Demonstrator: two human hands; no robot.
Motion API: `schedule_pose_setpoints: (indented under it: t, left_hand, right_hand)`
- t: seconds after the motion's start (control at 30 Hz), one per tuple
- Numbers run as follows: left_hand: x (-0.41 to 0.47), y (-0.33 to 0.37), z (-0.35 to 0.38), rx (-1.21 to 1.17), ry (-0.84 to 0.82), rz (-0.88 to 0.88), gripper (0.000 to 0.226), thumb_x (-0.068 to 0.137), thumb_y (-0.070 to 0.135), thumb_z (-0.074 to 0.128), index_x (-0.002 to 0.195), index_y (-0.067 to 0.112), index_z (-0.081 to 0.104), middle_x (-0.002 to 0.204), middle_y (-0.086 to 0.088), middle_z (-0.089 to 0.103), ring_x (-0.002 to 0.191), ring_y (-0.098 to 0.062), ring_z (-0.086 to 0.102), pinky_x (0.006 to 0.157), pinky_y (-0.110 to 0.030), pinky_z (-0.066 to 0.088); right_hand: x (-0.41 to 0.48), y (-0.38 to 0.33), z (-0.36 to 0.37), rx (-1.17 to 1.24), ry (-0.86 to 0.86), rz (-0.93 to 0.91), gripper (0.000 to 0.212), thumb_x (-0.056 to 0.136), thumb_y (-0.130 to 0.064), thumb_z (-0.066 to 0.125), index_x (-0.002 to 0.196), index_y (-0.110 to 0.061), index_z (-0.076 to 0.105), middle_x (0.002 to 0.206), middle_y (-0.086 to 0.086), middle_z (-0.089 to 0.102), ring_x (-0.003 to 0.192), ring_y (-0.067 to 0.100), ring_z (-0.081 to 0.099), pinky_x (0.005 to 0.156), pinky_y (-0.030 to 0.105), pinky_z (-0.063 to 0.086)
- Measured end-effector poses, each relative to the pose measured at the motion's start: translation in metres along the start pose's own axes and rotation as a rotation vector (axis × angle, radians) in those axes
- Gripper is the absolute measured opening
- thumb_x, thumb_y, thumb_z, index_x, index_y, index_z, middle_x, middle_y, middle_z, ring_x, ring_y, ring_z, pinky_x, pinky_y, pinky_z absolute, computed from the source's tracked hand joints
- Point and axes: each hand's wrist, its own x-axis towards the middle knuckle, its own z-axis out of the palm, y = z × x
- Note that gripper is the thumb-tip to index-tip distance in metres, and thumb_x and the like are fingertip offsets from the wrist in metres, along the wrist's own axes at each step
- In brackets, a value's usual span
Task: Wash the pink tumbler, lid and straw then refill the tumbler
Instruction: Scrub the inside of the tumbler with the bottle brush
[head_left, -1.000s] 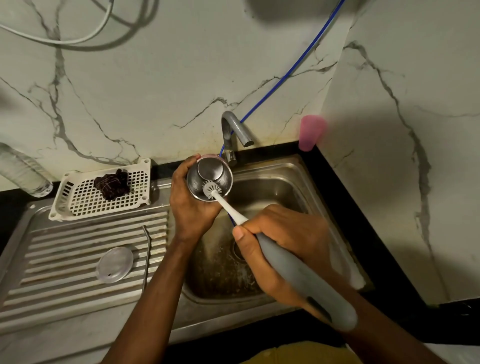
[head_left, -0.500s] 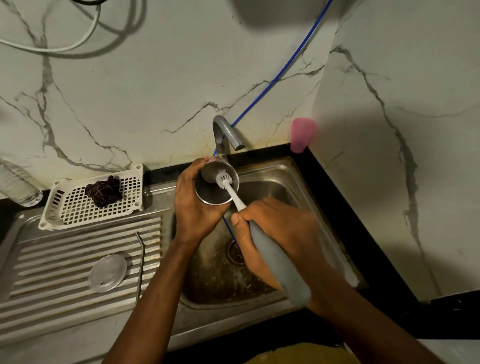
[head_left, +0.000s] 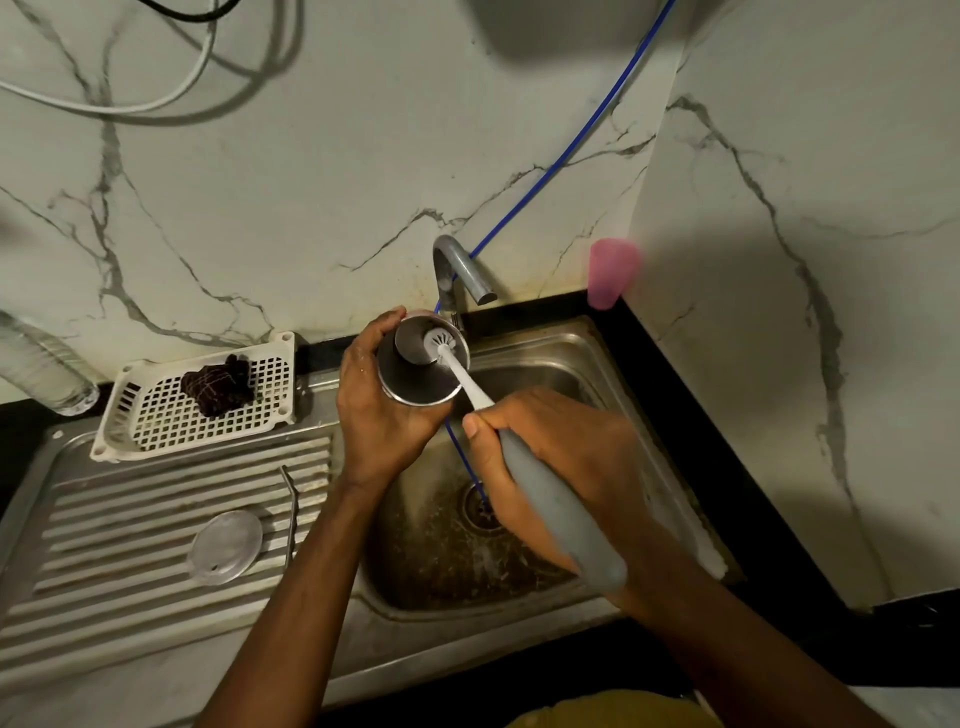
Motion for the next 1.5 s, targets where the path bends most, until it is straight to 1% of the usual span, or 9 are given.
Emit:
schedule_pose_setpoints:
  t: [0.13, 0.23, 0.4, 0.6, 0.9, 1.07, 1.2, 1.37, 1.5]
  left_hand:
    - [-0.002, -0.001, 0.003, -0.029, 0.011, -0.014, 0.081, 0.064, 0.030, 0.089, 0.134, 0.017, 0.050, 0.136, -0.014, 0.058, 0.127, -0.033, 0.056, 0.104, -0.059, 0.045]
    - [-0.003, 0.001, 0.002, -0.053, 0.024, -0.033, 0.081, 0.075, 0.061, 0.079, 0.133, 0.010, 0.052, 0.135, -0.017, 0.059, 0.126, -0.036, 0.056, 0.104, -0.061, 0.044]
    - [-0.004, 0.001, 0.000, 0.002, -0.029, 0.021, 0.081, 0.077, 0.058, 0.077, 0.135, 0.007, 0.050, 0.137, -0.012, 0.058, 0.127, -0.032, 0.056, 0.104, -0.058, 0.046]
    - [-0.009, -0.002, 0.001, -0.018, -0.040, -0.036, 0.076, 0.071, 0.044, 0.082, 0.134, 0.015, 0.050, 0.136, -0.014, 0.059, 0.127, -0.034, 0.056, 0.104, -0.059, 0.045]
    - [-0.004, 0.012, -0.005, 0.152, -0.171, 0.004, 0.078, 0.079, 0.058, 0.065, 0.128, -0.002, 0.059, 0.125, -0.012, 0.064, 0.113, -0.031, 0.059, 0.099, -0.038, 0.045]
    - [0.004, 0.002, -0.012, 0.092, -0.223, -0.030, 0.078, 0.061, 0.044, 0.080, 0.131, 0.019, 0.055, 0.129, 0.008, 0.061, 0.119, -0.023, 0.056, 0.103, -0.038, 0.045]
    - [0.008, 0.006, -0.014, 0.064, -0.235, -0.038, 0.080, 0.059, 0.034, 0.088, 0.129, 0.035, 0.051, 0.126, 0.028, 0.055, 0.121, -0.021, 0.057, 0.103, -0.036, 0.045]
    - [0.008, -0.001, -0.007, 0.134, -0.336, 0.055, 0.089, 0.053, 0.012, 0.096, 0.133, 0.020, 0.057, 0.131, 0.009, 0.062, 0.121, -0.021, 0.055, 0.102, -0.039, 0.046]
    - [0.004, -0.002, 0.002, 0.145, -0.371, 0.086, 0.082, 0.062, 0.027, 0.094, 0.134, 0.012, 0.057, 0.135, 0.001, 0.061, 0.124, -0.022, 0.054, 0.105, -0.024, 0.039]
  right_hand:
    - [0.001, -0.017, -0.012, 0.106, -0.025, -0.084, 0.013, 0.088, -0.016, 0.072, 0.077, -0.008, 0.072, 0.073, -0.002, 0.067, 0.064, 0.009, 0.063, 0.065, 0.020, 0.053]
    - [-0.003, -0.015, -0.009, 0.222, -0.031, 0.008, 0.009, 0.092, -0.016, 0.072, 0.090, -0.025, 0.072, 0.091, -0.031, 0.060, 0.089, -0.013, 0.060, 0.082, 0.003, 0.042]
    - [-0.007, 0.015, 0.017, 0.039, -0.080, -0.039, 0.032, 0.048, 0.005, 0.097, 0.069, 0.004, 0.072, 0.064, 0.010, 0.071, 0.052, 0.017, 0.069, 0.076, 0.019, 0.047]
    - [-0.003, -0.015, -0.009, 0.128, -0.055, -0.077, 0.015, 0.089, -0.018, 0.071, 0.079, -0.006, 0.073, 0.071, 0.003, 0.067, 0.062, 0.013, 0.061, 0.068, 0.020, 0.051]
    - [0.001, -0.005, 0.000, 0.266, 0.080, 0.002, 0.006, 0.082, -0.003, 0.078, 0.081, 0.003, 0.076, 0.076, 0.010, 0.074, 0.068, 0.016, 0.071, 0.067, 0.028, 0.059]
    - [-0.005, 0.011, -0.004, 0.280, 0.026, -0.047, 0.008, 0.087, -0.005, 0.077, 0.089, 0.002, 0.077, 0.084, 0.010, 0.074, 0.076, 0.019, 0.072, 0.072, 0.034, 0.059]
    - [-0.002, 0.014, -0.009, 0.227, 0.012, 0.064, 0.002, 0.087, -0.003, 0.077, 0.085, -0.004, 0.077, 0.081, 0.001, 0.071, 0.077, -0.001, 0.066, 0.076, 0.016, 0.052]
    - [0.009, 0.011, -0.010, 0.166, 0.113, 0.049, 0.019, 0.083, 0.006, 0.077, 0.069, -0.002, 0.067, 0.062, 0.002, 0.063, 0.054, 0.008, 0.056, 0.062, 0.012, 0.044]
    - [0.017, 0.005, -0.024, 0.234, 0.002, 0.088, 0.020, 0.092, -0.010, 0.062, 0.072, -0.015, 0.059, 0.067, -0.012, 0.053, 0.056, 0.004, 0.052, 0.061, 0.014, 0.042]
